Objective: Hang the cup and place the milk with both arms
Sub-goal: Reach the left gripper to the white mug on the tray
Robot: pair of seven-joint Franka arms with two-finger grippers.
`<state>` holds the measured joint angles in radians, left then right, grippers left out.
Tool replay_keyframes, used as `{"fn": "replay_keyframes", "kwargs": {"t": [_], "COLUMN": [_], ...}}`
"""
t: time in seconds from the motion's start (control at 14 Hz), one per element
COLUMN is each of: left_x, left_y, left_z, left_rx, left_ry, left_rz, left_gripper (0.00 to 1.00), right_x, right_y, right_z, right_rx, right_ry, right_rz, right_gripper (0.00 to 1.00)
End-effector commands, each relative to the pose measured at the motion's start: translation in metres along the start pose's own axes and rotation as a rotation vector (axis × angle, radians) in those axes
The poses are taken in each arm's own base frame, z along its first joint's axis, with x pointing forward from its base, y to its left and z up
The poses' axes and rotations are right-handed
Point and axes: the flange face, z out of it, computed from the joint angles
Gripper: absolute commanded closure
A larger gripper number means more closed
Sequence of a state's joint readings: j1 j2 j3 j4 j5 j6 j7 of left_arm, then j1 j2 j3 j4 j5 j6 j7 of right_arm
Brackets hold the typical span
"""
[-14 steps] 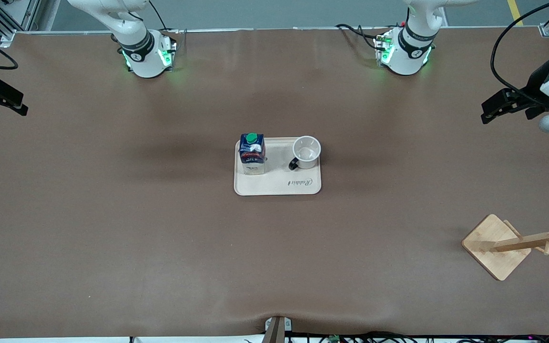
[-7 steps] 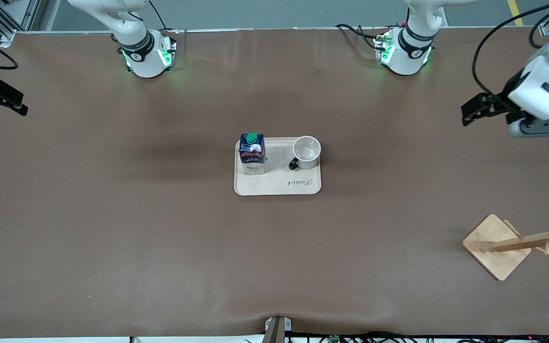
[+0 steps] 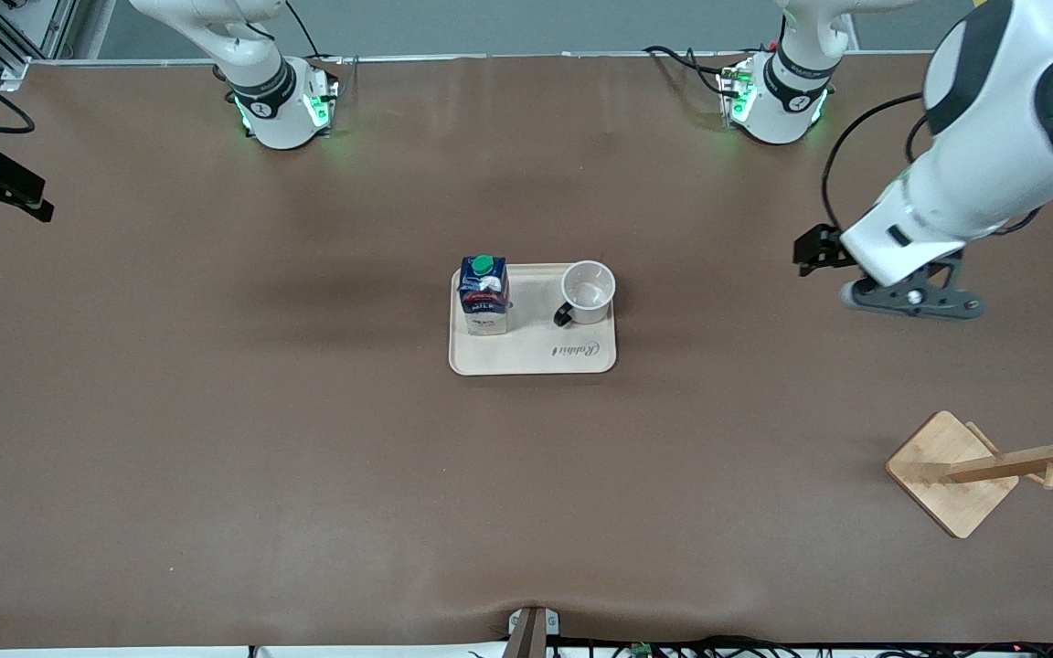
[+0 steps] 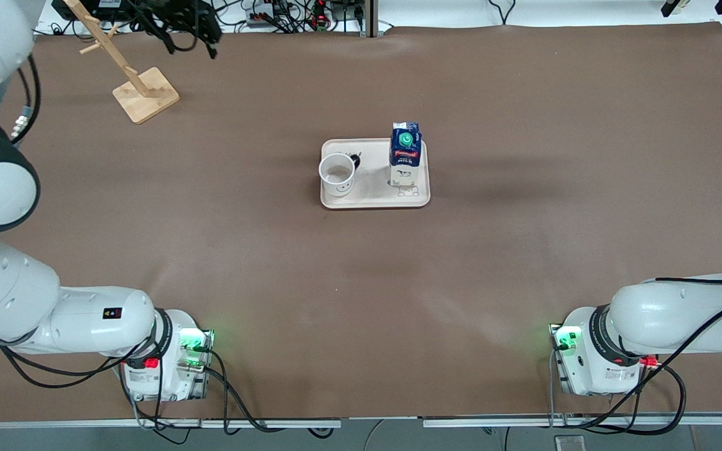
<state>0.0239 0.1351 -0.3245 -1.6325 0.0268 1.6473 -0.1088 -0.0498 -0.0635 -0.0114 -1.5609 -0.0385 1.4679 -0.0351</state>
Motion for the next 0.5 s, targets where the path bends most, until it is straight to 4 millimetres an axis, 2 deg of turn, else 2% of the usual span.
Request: {"fn": "replay_keyframes", "kwargs": {"t": [0.0,0.21,0.43], "left_x": [0.014,0.034,0.048], "left_y": [0.023,0.043,0.073], "left_z": [0.024,0.062,0.101], "left_rx": [0.002,-0.03,-0.053], "left_ry": [-0.002,0.016,0.028], "left_rz": [0.069,0.167,0.217], "left_gripper": [0.0,0.0,0.0], "right_x": [0.001,0.002,0.003], "right_y": [0.003,0.003,0.003], "right_z": [-0.004,-0.004,-0.003], "right_rx": [0.009,0.009,0.009], "right_ry": [-0.003,-0.001,-0.004], "right_rz": [-0.007,-0.007,-0.007], "right_gripper": [0.0,0.0,0.0]}}
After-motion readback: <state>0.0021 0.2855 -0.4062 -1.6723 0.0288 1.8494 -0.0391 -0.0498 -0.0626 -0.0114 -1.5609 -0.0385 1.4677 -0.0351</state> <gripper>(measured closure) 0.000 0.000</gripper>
